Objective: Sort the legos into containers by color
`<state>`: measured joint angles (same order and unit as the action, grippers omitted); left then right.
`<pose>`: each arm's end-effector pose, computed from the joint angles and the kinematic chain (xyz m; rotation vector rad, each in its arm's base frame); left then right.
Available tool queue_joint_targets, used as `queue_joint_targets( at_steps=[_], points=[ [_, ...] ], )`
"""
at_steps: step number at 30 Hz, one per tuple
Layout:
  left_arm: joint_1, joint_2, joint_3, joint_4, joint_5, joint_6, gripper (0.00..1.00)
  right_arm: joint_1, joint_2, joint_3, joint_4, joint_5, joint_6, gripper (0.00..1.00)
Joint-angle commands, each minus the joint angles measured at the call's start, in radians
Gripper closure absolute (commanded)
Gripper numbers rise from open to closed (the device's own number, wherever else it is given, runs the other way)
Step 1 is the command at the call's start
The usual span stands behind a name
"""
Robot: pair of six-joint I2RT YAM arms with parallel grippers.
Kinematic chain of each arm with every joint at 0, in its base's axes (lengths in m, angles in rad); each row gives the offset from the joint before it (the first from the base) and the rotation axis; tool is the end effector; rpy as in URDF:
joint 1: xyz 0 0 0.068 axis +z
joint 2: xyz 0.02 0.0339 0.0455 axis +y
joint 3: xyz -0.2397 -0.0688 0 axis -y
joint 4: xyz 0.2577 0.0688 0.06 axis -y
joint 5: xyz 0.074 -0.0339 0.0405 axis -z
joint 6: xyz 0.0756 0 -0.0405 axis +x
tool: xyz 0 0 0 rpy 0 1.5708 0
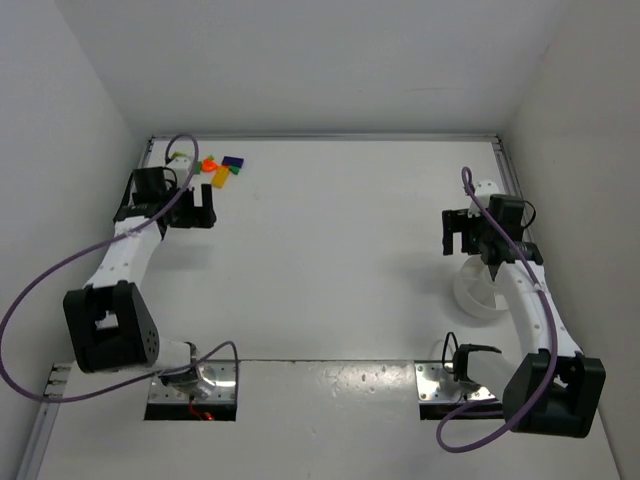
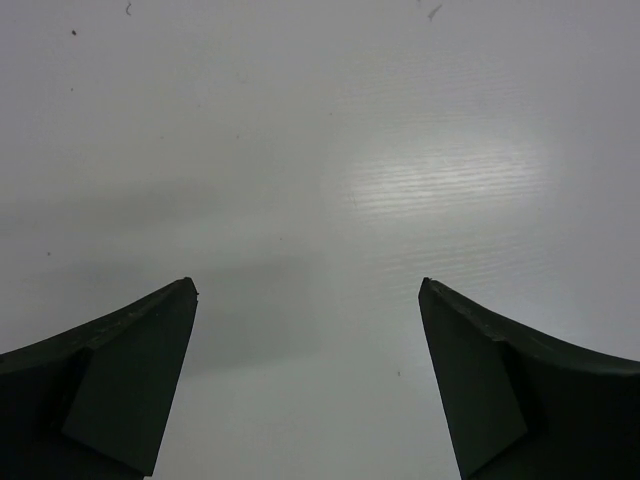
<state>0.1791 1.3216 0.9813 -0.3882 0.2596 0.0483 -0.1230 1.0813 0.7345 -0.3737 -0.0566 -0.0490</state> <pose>0.3317 0.0403 0.2184 -0.0159 2.2761 -0.1792 0.2808 -0.0304 0.1953 0.0554 2.2893 -0.0245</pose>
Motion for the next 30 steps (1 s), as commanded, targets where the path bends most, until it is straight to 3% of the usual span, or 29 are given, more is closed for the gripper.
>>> queue_joint_targets(
  at_steps=[1,18,30],
  points=[
    [0.023,0.115,0.098,0.032,-0.034,0.012,0.01,-0.003,0.0,0.003,0.035,-0.014,-0.005,0.0],
    [0.045,0.688,0.597,-0.05,-0.006,0.032,0.09,-0.003,0.072,0.014,0.035,0.006,-0.014,0.0],
    [-0.087,0.918,0.766,-0.081,-0.132,0.085,0.19,-0.003,0.112,0.014,0.035,0.015,-0.023,0.0]
  ],
)
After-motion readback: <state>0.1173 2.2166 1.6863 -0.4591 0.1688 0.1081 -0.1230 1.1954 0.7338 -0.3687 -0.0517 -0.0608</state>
